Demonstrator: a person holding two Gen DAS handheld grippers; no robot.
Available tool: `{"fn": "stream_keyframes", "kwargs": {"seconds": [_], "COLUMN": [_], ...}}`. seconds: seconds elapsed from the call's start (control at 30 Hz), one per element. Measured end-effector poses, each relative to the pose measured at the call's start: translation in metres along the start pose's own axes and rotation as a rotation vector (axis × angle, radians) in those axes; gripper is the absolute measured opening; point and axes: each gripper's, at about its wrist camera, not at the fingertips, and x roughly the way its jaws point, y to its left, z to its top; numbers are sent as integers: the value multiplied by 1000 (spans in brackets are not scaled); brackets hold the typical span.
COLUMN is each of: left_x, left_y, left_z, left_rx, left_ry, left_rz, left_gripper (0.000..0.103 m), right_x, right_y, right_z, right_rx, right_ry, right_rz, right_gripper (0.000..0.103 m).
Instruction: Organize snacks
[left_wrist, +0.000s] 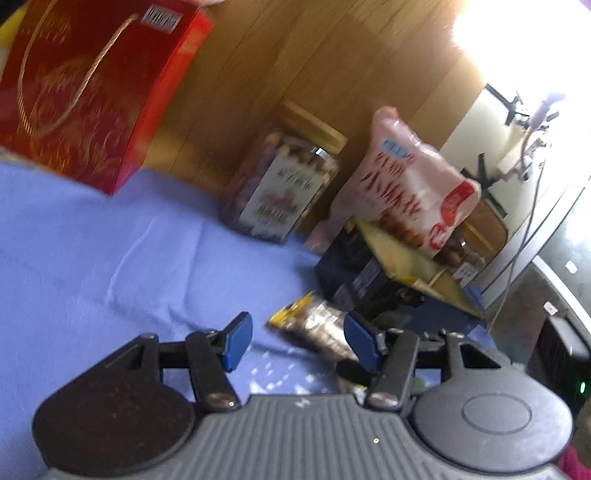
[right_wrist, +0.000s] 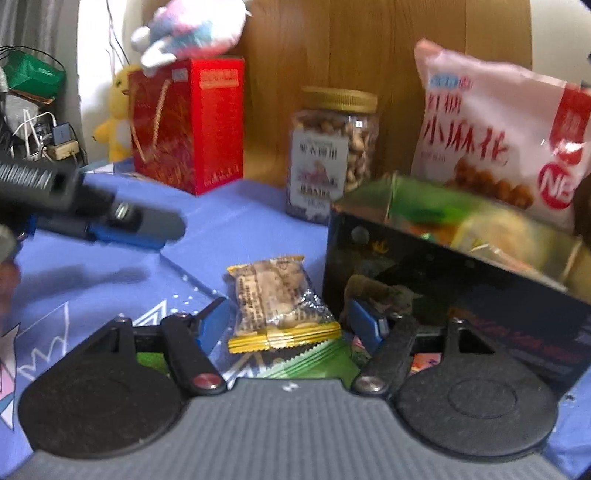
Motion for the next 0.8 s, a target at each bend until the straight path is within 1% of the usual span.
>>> {"fn": "stream_keyframes", "kwargs": {"seconds": [0.07,0.1,0.17,0.2,0.23,0.27,0.33,0.4,0.5,0.53,0.57,0.6,0.63,0.67,0.73,0.8], "left_x": [7,10,13,12,10,6,-1,-5,-6,-6,-6,-5,-4,-2,1,4], "left_y": [4,5,3,2,1,2,4,6,6,5,4,3,1,0,-2,-4], "left_z": [-2,-3,-6,-7,-8,-8,-8,-7,-6,-6,-7,-8,-9,-10,-12,-14], "left_rx": [11,23,53,64,71,72,56,36,13,11,11,13,18,22,31,41], "left_ry": [3,8,21,18,13,6,-8,-14,-2,3,7,11,18,25,39,56], "left_rz": [5,16,24,22,19,12,-11,-31,-66,-73,-78,-81,-88,-92,-93,-89], "left_gripper": [56,56,56,56,56,56,56,56,57,59,63,64,64,64,64,64], "right_x": [6,10,10,8,6,1,-12,-28,-60,-70,-82,-89,-95,-99,-102,-103], "right_y": [2,4,9,11,13,16,20,24,34,38,41,43,44,45,45,40], "right_z": [-2,-3,-3,-3,-3,-2,-1,-6,-26,-35,-45,-53,-61,-70,-81,-84], "right_rx": [6,-3,-26,-33,-38,-39,-36,-33,-34,-37,-33,-26,-20,-16,4,43], "right_ry": [26,44,40,36,32,23,2,3,-1,-5,-15,-22,-27,-28,-22,-14], "right_rz": [16,10,-9,-14,-21,-24,-32,-8,9,13,10,6,-9,-29,-55,-47], "right_gripper": [70,68,67,61,37,33,33,33,33,33,36,39,45,62,79,80]}}
